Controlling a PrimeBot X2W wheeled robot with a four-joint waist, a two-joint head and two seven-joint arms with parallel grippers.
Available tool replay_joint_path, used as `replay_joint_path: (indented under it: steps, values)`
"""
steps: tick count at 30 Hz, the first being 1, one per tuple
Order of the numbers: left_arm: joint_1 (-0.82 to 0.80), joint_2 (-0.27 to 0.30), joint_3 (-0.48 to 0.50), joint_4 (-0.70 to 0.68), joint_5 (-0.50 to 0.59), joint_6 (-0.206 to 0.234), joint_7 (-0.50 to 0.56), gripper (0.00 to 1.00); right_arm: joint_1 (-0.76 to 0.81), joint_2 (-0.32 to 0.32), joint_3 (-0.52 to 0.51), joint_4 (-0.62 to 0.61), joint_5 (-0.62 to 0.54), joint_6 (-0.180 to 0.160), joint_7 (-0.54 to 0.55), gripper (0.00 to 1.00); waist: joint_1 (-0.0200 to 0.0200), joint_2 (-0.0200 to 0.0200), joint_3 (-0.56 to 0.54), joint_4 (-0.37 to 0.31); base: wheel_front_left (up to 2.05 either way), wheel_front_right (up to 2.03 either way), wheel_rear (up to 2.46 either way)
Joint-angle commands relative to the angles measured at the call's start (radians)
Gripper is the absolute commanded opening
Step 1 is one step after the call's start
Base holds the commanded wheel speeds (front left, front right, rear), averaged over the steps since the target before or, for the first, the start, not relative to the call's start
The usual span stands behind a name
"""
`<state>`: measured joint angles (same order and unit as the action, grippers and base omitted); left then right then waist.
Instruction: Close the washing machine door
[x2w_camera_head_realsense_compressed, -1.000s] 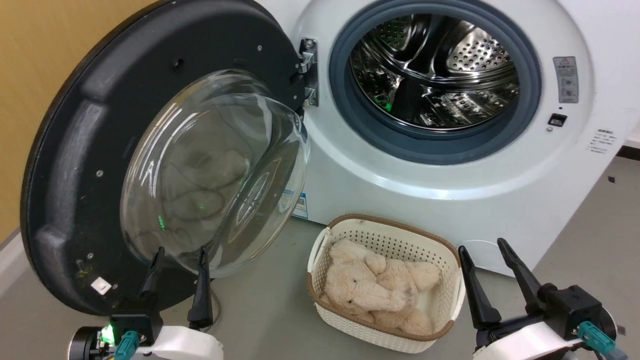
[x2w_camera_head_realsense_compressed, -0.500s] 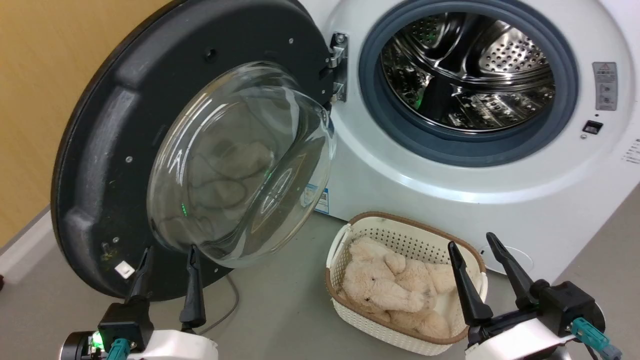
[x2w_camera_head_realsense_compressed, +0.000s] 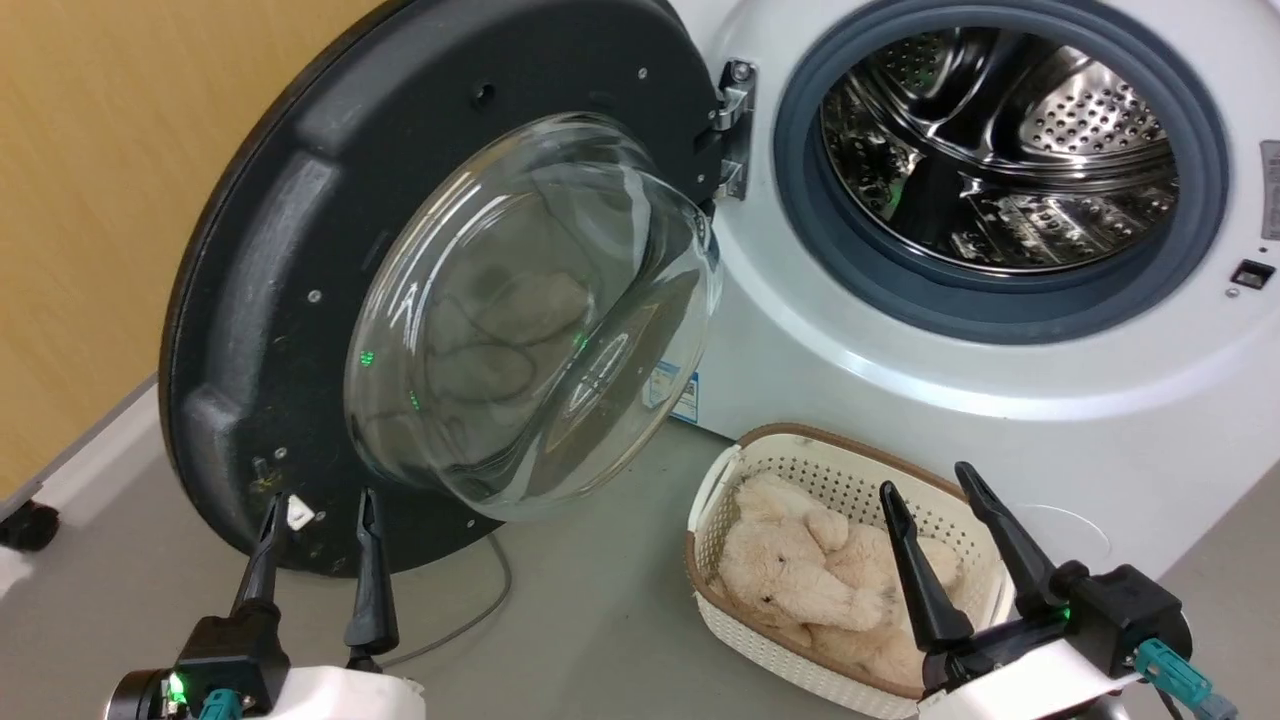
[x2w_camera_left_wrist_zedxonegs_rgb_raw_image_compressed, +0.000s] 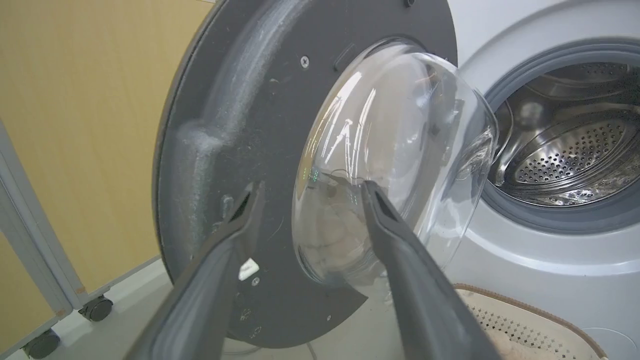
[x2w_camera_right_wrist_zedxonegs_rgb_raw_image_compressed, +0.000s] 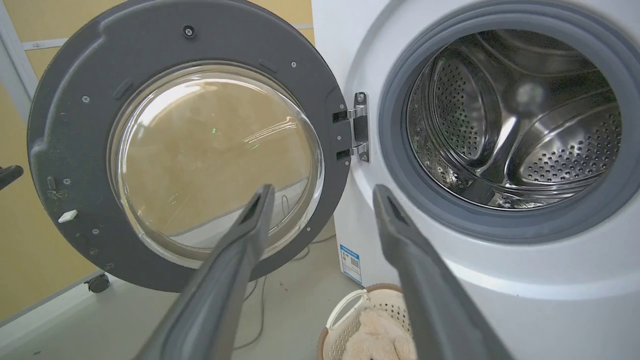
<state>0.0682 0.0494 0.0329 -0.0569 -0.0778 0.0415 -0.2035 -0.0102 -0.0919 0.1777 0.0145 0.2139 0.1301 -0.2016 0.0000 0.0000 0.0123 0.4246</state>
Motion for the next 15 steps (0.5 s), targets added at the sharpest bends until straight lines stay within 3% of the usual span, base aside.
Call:
replay_joint_path:
  steps: [1, 15]
  values:
    - [0.015, 0.001, 0.005, -0.005, -0.011, 0.004, -0.011, 1.0, -0.022, -0.007, 0.008, 0.002, 0.012, 0.0, -0.013, 1.0, 0.0, 0.0, 0.002, 0.012, 0.0, 0.0, 0.0]
    - [0.016, 0.001, 0.011, -0.009, -0.018, 0.008, -0.04, 1.0, -0.028, -0.017, 0.033, 0.001, 0.042, 0.001, -0.042, 1.0, 0.0, 0.0, 0.02, 0.074, 0.0, 0.0, 0.0]
